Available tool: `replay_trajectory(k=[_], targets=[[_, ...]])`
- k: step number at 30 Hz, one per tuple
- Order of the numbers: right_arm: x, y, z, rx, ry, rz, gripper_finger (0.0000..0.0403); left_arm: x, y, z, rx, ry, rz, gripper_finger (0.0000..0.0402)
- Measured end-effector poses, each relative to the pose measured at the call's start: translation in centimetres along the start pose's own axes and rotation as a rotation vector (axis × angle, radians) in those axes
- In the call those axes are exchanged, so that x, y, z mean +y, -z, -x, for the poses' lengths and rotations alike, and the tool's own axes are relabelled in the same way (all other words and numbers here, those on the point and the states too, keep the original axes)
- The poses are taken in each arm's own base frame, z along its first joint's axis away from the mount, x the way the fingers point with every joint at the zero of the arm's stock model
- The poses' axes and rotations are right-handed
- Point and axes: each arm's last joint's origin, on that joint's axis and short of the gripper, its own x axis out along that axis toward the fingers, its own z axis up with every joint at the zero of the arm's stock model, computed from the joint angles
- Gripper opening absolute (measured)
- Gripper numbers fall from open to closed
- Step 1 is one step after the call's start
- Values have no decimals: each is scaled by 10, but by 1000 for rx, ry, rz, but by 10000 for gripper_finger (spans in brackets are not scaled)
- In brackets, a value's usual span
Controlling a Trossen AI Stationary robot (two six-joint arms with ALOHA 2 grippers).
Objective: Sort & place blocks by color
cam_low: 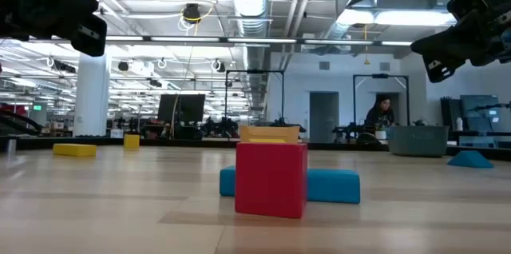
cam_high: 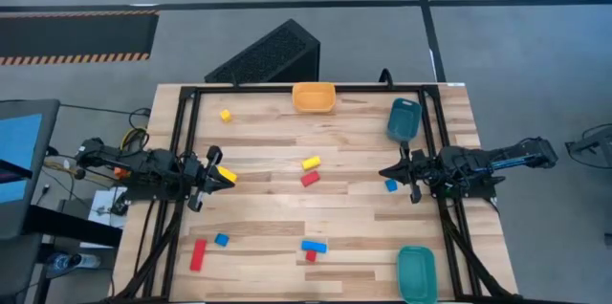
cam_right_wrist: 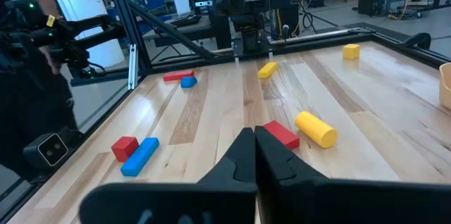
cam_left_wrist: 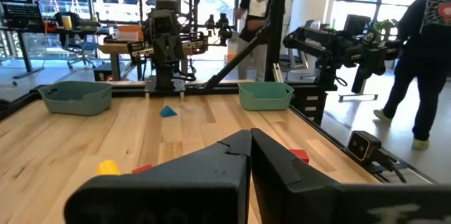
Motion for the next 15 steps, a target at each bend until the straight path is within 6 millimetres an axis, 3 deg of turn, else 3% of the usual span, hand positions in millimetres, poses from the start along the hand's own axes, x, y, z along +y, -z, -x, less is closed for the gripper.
replay_trajectory(k=[8, 15], targets=[[0, 0, 0, 0, 0, 0, 7, 1, -1, 0, -15, -27, -31, 0], [0, 0, 0, 0, 0, 0, 7, 12, -9, 3, -87, -448, -108, 0]])
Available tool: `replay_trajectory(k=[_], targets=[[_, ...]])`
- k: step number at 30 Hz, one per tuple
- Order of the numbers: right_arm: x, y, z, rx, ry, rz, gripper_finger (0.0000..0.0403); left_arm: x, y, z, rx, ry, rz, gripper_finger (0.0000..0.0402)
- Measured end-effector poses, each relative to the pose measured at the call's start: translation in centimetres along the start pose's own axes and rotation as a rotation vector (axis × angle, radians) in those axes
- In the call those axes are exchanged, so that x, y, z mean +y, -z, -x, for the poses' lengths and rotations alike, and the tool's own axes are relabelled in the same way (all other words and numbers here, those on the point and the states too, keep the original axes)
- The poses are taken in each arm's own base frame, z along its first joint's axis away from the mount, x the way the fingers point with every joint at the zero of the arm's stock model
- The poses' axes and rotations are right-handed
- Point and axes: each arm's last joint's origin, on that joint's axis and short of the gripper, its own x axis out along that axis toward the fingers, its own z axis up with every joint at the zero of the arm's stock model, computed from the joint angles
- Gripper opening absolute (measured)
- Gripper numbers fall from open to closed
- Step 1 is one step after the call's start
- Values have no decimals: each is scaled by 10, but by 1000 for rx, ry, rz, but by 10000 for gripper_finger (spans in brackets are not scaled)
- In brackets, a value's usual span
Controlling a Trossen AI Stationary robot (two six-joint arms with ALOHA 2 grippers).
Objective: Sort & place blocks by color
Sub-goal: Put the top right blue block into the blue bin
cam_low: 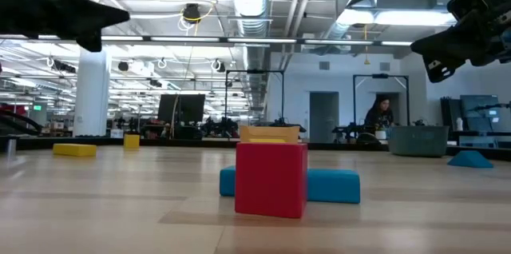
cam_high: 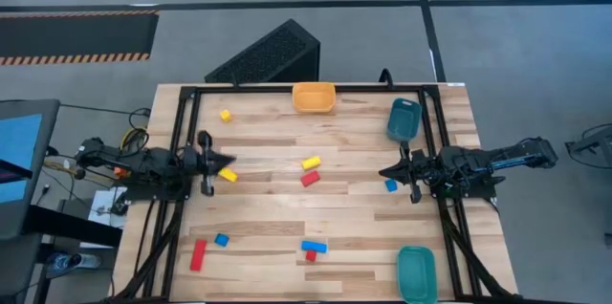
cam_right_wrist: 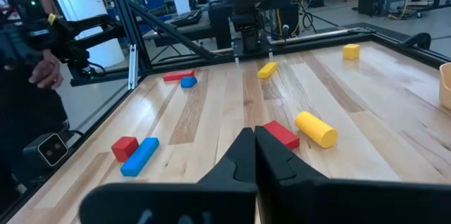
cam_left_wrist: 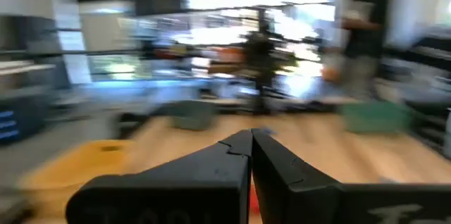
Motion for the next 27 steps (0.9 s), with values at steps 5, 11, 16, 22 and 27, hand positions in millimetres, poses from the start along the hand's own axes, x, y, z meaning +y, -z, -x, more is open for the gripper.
replay_trajectory(k=[5, 11, 16, 22, 27], targets=[[0, 0, 0, 0, 0, 0, 7, 7, -2, 1, -26, -236, 156, 0], [0, 0, 0, -1, 0, 0, 7, 7, -2, 1, -49, -253, 396, 0], [-2, -1, 0, -12, 46, 68, 7, 8, -1, 1, -71, -286, 522, 0], [-6, -8, 0, -68, 158, 415, 7, 13, -1, 3, -107, -454, 558, 0], [-10, -41, 9, -408, 343, 307, 7, 14, -8, 3, -187, -445, 689, 0]])
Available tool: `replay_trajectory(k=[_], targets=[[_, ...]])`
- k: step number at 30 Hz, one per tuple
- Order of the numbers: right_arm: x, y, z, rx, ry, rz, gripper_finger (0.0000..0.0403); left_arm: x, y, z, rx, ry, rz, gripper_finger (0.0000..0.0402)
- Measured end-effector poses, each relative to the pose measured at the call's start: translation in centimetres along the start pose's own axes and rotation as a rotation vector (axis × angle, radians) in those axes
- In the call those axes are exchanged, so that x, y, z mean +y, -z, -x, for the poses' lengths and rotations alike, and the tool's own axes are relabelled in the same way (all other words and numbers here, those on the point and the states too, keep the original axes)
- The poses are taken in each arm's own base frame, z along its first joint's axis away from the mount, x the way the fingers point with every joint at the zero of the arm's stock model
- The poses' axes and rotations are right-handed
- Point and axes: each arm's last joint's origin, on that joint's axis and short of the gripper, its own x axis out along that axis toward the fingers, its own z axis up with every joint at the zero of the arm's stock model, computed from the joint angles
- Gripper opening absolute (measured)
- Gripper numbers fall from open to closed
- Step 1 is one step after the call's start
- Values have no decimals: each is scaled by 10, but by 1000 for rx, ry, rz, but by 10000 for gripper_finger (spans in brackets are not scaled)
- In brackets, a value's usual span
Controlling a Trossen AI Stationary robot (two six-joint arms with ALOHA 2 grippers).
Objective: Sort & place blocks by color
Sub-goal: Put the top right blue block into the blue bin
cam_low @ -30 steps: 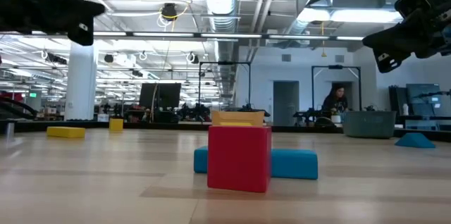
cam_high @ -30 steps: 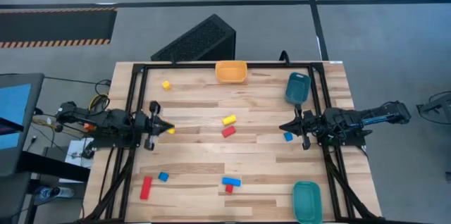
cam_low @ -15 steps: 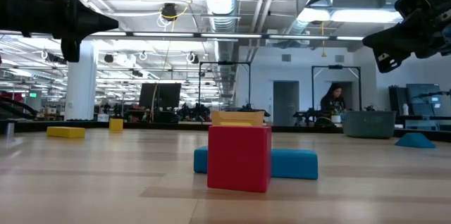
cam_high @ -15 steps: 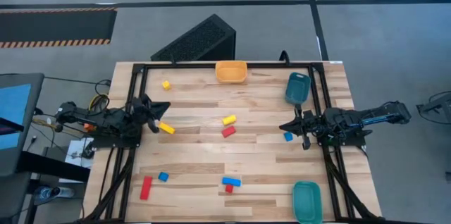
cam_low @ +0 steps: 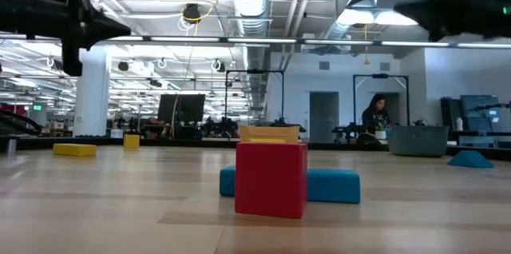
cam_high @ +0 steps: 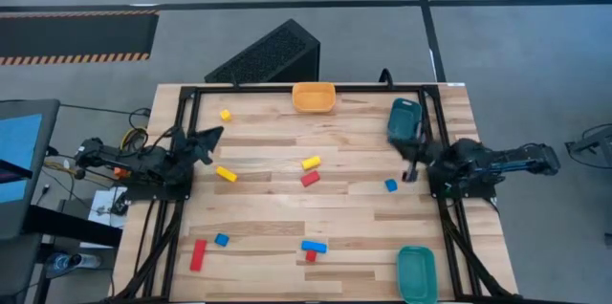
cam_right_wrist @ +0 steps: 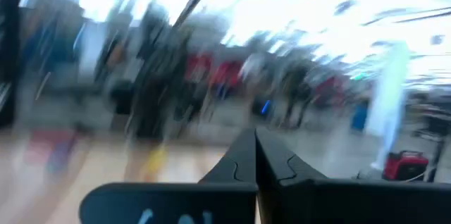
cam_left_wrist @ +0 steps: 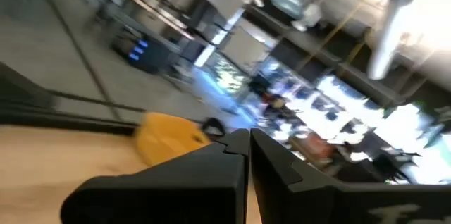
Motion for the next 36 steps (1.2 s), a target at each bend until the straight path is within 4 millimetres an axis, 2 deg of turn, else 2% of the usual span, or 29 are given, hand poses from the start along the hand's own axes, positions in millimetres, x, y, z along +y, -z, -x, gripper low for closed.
replay_trajectory(k=[3, 5, 7, 11, 13, 18, 21, 24, 29, 33, 36], targets=[[-12, -7, 0, -88, 237, -339, 7, -4, 0, -1, 45, 52, 132, 0], [-20, 0, 1, -92, 460, -597, 7, -6, 3, -3, 76, 62, 173, 0], [-24, 13, 2, -76, 595, -781, 7, -7, 9, -6, 112, 41, 172, 0], [-22, 29, 3, 48, 530, -1036, 7, -8, 21, -13, 123, -31, 128, 0], [-20, 35, 3, 136, 488, -1052, 7, -8, 24, -18, 92, -71, 106, 0], [-23, 36, 2, 135, 527, -1059, 7, -11, 24, -32, 32, -69, 56, 4], [-27, 29, -2, 171, 514, -997, 11, -11, 25, -38, 54, -20, 26, 25], [-30, 17, -10, 188, 493, -965, 33, -11, 26, -46, 107, 13, 9, 59], [-30, -5, -33, 270, 472, -934, 81, -22, 17, -65, 218, 176, -88, 106], [-25, -17, -57, 382, 487, -927, 110, -34, 6, -86, 299, 250, -190, 116], [-20, -21, -74, 530, 539, -924, 124, -40, 1, -101, 383, 259, -273, 116]])
